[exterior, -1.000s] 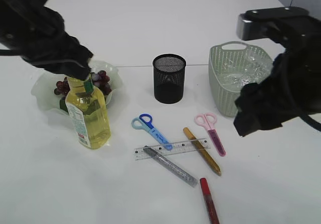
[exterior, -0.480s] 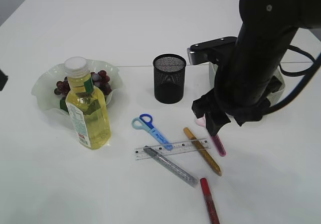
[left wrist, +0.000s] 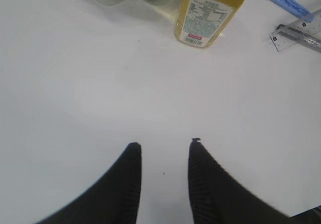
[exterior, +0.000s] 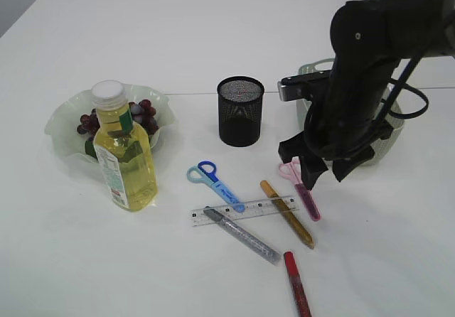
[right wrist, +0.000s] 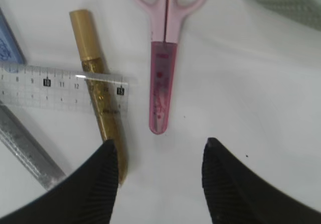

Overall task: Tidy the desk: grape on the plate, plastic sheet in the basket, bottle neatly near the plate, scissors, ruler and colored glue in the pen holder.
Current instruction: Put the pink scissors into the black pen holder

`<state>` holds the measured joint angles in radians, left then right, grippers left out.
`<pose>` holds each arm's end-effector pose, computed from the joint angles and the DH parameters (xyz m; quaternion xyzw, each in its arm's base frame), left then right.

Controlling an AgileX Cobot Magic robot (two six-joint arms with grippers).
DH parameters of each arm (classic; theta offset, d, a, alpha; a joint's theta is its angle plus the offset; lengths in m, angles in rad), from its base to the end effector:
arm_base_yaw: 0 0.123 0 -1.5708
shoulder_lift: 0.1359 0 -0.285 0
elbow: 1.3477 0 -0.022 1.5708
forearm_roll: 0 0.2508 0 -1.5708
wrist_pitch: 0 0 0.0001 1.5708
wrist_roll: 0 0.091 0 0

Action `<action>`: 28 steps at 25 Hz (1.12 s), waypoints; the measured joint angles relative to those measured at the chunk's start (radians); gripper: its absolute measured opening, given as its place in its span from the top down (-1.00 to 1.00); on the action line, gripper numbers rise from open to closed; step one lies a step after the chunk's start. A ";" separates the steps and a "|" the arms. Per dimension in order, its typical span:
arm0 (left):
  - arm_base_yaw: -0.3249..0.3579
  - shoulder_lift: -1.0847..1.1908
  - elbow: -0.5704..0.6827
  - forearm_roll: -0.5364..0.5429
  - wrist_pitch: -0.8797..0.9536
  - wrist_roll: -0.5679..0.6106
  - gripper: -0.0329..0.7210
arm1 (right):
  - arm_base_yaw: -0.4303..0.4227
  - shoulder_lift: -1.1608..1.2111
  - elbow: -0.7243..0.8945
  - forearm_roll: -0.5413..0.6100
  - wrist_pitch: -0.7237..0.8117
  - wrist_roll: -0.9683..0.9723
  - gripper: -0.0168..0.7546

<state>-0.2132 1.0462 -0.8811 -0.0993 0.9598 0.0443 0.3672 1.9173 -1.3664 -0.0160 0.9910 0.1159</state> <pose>0.1841 -0.0474 0.3111 0.1071 0.9577 -0.0687 0.2582 0.3521 0.1341 0.1926 -0.1291 0.9899 0.0071 0.0580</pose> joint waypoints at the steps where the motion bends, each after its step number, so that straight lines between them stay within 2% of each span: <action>1: 0.000 -0.003 0.000 0.000 0.006 -0.002 0.27 | 0.000 0.019 -0.012 0.005 -0.007 0.000 -0.07; 12: 0.000 -0.007 0.004 0.000 0.019 -0.009 0.27 | 0.000 0.171 -0.146 0.021 -0.017 0.000 -0.06; 28: 0.000 -0.007 0.004 0.002 0.019 -0.010 0.27 | 0.000 0.262 -0.179 0.021 -0.060 0.002 -0.06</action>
<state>-0.2132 1.0394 -0.8773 -0.0975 0.9784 0.0341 0.3672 2.1796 -1.5456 0.0053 0.9311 0.1181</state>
